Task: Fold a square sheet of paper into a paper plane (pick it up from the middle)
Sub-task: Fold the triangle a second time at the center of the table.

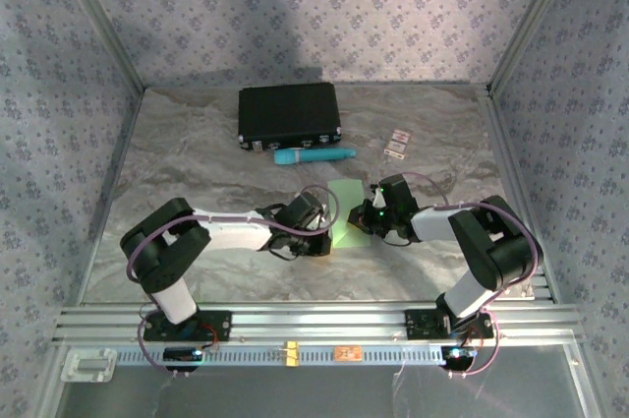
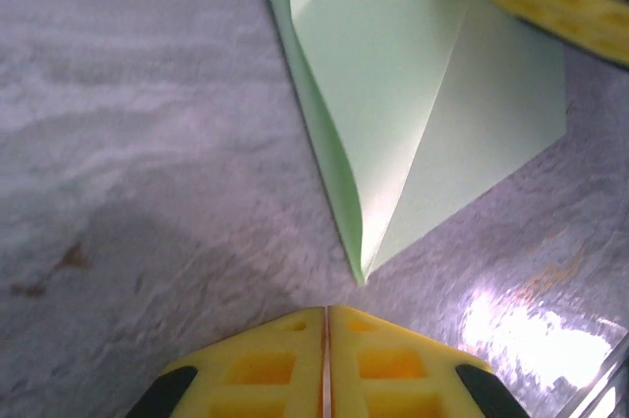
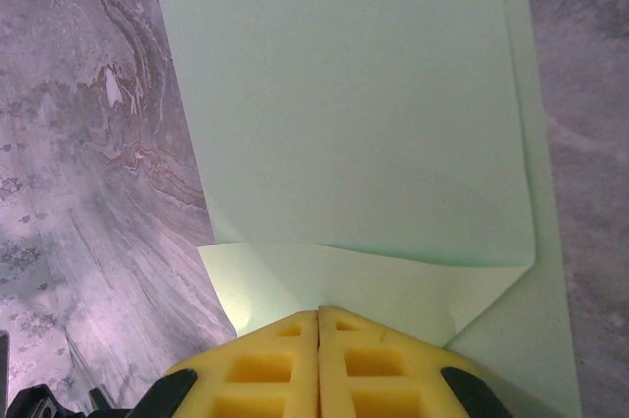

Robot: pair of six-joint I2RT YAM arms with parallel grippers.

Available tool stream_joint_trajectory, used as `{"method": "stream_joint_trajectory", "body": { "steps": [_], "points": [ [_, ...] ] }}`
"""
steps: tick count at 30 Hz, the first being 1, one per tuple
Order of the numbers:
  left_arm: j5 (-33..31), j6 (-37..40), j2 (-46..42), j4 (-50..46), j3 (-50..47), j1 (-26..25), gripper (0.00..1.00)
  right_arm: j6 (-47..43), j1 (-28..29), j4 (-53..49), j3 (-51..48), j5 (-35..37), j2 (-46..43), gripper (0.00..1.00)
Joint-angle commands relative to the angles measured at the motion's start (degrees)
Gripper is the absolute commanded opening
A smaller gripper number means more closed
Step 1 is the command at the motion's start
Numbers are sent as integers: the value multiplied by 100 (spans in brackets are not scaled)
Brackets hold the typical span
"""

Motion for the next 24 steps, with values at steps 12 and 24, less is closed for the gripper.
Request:
{"method": "stream_joint_trajectory", "body": {
  "steps": [12,24],
  "points": [
    [-235,166,-167,-234,663,81,11,-99,-33,-584,-177,317,-123,8],
    [-20,4,320,26,1108,325,10,-82,-34,-552,-213,324,-127,8]
  ]
}}
